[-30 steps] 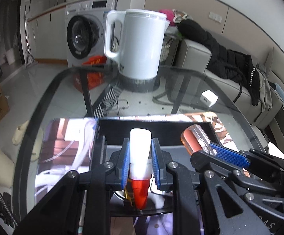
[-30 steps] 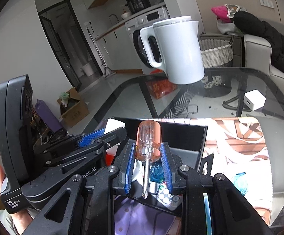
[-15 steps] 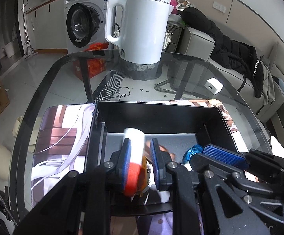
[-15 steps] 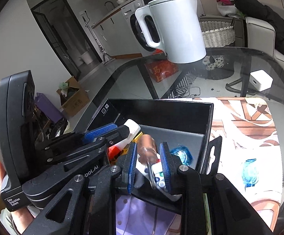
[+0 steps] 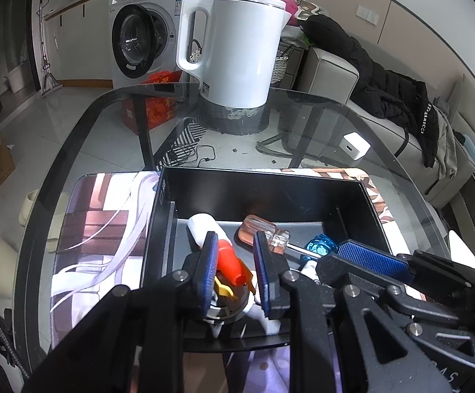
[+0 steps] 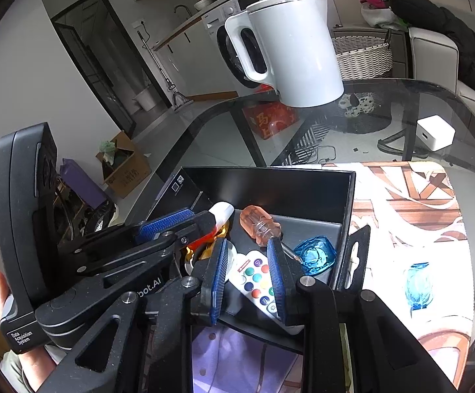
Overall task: Organize rigid objects
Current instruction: 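Lower both items into the black box and open both tools, then withdraw both open tools from the black box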
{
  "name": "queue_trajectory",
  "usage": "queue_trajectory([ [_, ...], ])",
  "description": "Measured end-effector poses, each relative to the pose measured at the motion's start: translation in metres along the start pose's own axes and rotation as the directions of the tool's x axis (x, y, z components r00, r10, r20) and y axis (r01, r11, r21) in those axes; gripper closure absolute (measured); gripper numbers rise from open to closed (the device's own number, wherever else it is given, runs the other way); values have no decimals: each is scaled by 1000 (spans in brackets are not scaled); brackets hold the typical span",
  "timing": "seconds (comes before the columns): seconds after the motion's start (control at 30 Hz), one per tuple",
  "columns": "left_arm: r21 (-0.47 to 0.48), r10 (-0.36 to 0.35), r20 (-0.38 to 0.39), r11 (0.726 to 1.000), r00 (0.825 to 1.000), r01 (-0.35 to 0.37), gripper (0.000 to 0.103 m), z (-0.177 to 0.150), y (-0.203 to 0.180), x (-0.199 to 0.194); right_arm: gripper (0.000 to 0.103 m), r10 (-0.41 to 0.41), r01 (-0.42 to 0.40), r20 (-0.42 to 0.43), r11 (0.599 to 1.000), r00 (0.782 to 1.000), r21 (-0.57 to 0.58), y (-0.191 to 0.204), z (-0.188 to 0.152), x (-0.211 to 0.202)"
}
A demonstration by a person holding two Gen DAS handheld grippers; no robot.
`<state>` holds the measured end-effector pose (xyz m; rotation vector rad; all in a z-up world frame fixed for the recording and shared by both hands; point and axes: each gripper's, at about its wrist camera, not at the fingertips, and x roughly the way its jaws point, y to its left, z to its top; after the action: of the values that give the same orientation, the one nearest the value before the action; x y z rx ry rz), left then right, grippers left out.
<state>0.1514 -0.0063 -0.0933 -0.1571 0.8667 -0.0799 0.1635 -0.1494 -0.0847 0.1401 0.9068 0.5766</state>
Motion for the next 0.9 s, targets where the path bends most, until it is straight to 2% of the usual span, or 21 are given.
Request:
queue_trajectory([
  [0.53,-2,-15,25,1000,1000,15,81,-6,-4,-21,78,22,-22,10,1000,1000,-4,6,-7,-20],
  [0.67,9,-14,31,1000,999,14,76,-12,-6,-30,78,20,-20,18,1000,1000,-8,6,-11,-30],
  [0.9,23,-15,35,1000,999,14,76,-21,-11,-47,78,20,-20,8,1000,1000,6,1,-18,-42],
])
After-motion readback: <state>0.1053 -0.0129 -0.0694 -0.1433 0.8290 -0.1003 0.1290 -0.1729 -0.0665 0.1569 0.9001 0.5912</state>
